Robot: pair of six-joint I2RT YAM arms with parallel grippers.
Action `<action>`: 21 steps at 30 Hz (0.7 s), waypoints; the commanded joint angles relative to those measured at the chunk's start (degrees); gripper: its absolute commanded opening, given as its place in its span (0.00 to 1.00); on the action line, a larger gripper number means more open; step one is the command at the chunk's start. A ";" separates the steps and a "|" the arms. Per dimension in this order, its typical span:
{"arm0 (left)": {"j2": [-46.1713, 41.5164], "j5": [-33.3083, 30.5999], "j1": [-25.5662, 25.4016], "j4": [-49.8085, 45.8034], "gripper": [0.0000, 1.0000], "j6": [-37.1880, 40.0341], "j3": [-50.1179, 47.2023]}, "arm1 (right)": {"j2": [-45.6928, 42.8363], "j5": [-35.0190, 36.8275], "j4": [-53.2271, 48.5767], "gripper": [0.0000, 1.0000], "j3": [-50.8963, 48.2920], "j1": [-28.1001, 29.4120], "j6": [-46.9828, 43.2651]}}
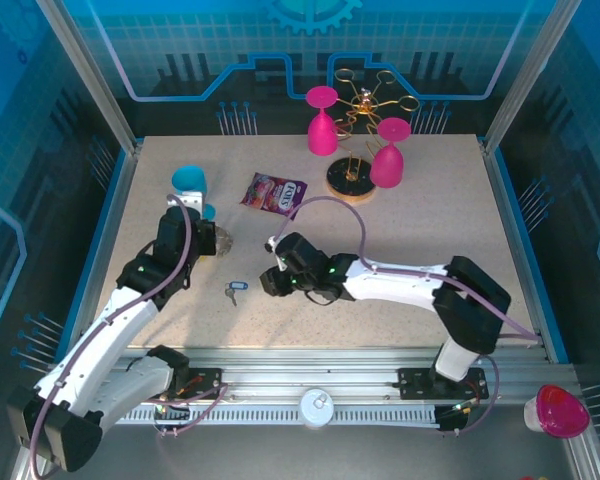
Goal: Put the keys on the keyring
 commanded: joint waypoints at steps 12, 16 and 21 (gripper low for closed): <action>-2.04 -4.32 1.58 0.90 0.00 -6.75 -2.56 | 18.44 10.78 -2.89 0.44 16.65 6.82 12.24; -2.24 -4.11 1.60 1.53 0.00 -6.38 -2.69 | 22.41 9.76 1.22 0.44 19.48 7.89 6.50; -2.24 -3.48 1.60 1.74 0.00 -6.24 -2.79 | 27.30 13.57 -0.82 0.47 25.76 9.15 2.65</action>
